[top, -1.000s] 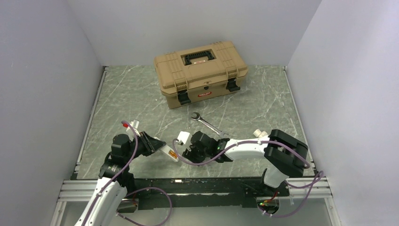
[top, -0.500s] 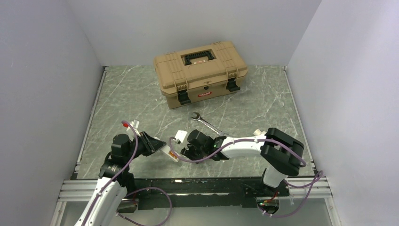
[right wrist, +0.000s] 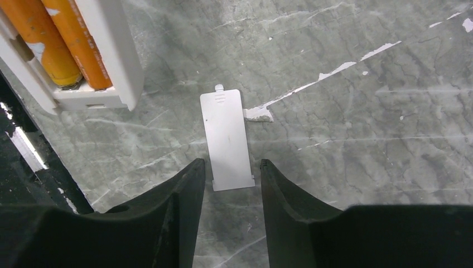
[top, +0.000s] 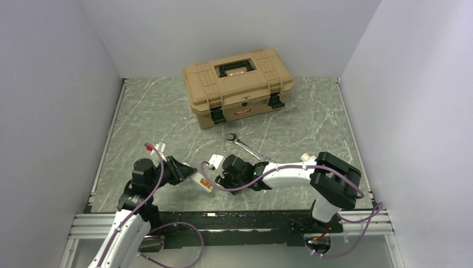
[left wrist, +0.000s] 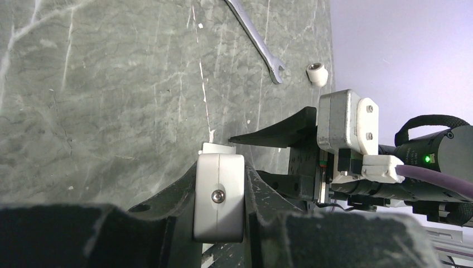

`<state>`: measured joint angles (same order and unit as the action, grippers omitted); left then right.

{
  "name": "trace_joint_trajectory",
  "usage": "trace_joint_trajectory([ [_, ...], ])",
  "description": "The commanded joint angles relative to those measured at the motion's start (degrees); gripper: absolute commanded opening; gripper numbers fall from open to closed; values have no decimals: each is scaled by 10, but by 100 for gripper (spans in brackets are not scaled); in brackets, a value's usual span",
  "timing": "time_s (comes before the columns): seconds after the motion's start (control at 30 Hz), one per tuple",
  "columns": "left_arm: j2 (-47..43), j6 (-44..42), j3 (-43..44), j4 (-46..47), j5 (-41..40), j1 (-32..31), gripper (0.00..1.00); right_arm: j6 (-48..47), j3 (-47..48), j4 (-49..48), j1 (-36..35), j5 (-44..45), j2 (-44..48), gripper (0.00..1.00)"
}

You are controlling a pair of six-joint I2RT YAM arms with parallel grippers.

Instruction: Load the batteries into the remote control

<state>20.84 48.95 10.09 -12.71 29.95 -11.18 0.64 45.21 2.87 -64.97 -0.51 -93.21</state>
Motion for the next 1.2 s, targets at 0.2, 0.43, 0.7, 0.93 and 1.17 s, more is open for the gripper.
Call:
trace_joint_trajectory([
  [0.2,-1,0,5,29,11,4,0,21,6,40,-4,5,-24,34],
  [0.43,5,11,-6,51,13,5,0,42,-20,23,-4,24,34,28],
  [0.7,15,24,-21,84,19,5,0,62,-36,16,-4,29,77,25],
  [0.93,30,47,-48,143,22,5,0,88,-56,8,-3,40,117,23],
  [1.17,52,55,-53,177,27,4,0,83,-56,22,-4,71,130,29],
])
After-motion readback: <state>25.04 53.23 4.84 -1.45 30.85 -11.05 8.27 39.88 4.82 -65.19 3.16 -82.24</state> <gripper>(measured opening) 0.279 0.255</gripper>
